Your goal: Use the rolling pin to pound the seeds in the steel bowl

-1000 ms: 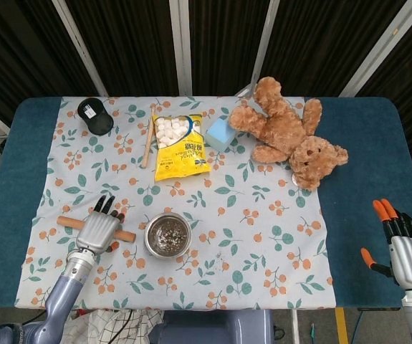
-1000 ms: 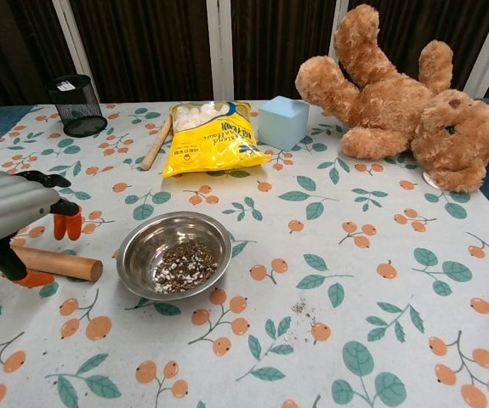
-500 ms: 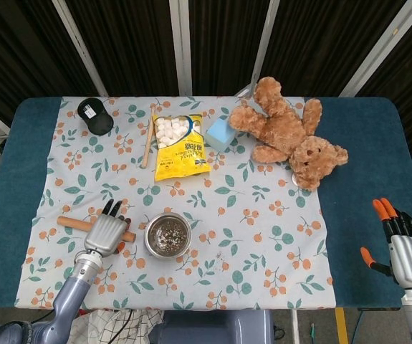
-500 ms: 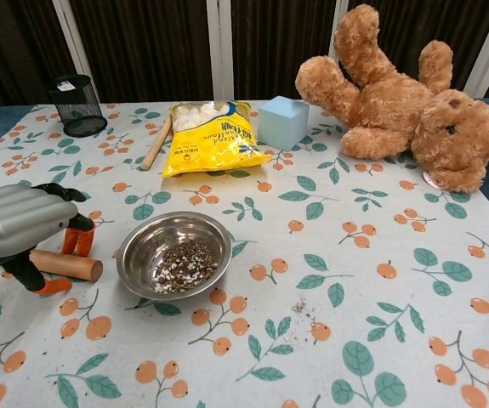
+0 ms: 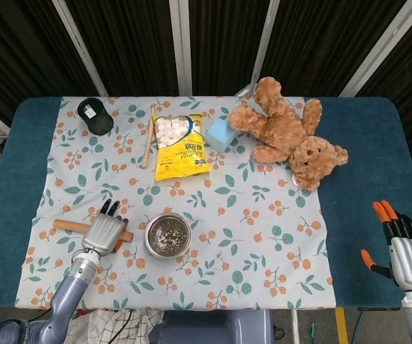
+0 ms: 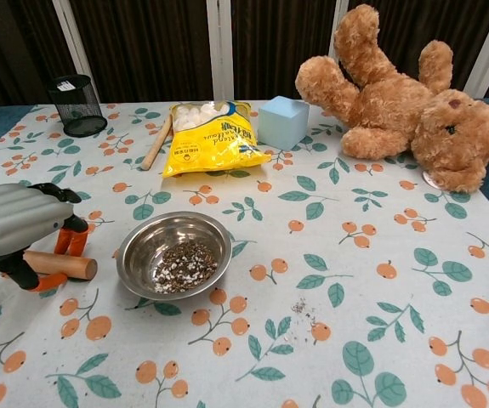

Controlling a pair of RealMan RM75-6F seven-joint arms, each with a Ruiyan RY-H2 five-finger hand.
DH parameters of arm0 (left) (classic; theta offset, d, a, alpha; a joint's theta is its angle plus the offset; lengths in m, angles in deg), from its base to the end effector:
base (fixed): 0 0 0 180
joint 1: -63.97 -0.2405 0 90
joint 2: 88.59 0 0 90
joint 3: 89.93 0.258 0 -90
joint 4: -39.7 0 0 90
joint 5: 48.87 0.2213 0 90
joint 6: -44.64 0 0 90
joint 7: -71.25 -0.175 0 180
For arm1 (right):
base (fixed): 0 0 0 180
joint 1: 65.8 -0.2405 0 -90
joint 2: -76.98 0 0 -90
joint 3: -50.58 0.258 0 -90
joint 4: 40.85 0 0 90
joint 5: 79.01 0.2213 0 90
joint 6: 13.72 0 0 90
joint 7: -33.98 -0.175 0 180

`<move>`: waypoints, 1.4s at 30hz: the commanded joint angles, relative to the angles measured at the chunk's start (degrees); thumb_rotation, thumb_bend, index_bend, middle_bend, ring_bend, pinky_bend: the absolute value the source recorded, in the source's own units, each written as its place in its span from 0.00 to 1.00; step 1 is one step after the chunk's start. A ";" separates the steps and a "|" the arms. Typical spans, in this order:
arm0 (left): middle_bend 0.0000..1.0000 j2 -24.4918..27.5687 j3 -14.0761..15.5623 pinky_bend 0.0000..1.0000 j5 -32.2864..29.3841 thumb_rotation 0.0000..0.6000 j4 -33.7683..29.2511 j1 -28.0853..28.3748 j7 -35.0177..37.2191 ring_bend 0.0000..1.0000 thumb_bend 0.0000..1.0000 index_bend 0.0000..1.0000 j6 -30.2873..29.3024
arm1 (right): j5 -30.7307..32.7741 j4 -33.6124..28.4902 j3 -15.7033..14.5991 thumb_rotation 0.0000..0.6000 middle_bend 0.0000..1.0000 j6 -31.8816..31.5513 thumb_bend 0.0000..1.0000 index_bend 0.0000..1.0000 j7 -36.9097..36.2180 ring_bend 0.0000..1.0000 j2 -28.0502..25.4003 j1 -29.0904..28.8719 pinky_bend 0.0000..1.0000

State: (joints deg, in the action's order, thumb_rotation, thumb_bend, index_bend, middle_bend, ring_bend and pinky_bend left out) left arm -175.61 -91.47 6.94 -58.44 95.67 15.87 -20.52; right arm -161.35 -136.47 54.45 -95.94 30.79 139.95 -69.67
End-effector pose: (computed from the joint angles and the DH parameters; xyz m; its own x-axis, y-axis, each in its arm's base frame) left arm -0.1988 0.2867 -0.0441 0.7628 0.2856 0.5801 0.6466 -0.3399 -0.6829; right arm -0.3218 -0.2103 0.1489 0.2993 -0.0402 0.9533 -0.9512 0.0659 0.3014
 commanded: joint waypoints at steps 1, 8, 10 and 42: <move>0.46 0.09 0.19 0.01 -0.40 1.00 -0.13 0.26 0.01 0.06 0.49 0.49 -0.04 | -0.07 0.12 -0.05 1.00 0.00 -0.07 0.36 0.00 0.02 0.00 0.11 0.07 0.00; 0.51 0.03 0.81 0.01 -0.77 1.00 -0.21 0.72 0.49 0.08 0.56 0.54 -0.38 | 0.02 -0.03 -0.01 1.00 0.00 -0.05 0.36 0.00 0.29 0.00 0.08 0.09 0.00; 0.53 0.02 1.02 0.01 -0.47 1.00 -0.15 0.77 0.71 0.09 0.59 0.55 -0.64 | 0.06 -0.07 0.02 1.00 0.00 -0.05 0.36 0.00 0.31 0.00 0.08 0.09 0.00; 0.65 5.95 1.27 0.04 10.56 1.00 -2.98 -2.21 13.53 0.17 0.92 0.61 -6.97 | 0.23 -0.50 0.17 1.00 0.00 -0.06 0.36 0.00 0.33 0.00 -0.09 0.23 0.00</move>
State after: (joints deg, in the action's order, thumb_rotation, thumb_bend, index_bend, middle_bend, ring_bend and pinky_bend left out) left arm -170.61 -89.95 16.41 -60.77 93.98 28.14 -26.69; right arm -161.13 -136.95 54.60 -96.02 31.12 139.86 -69.42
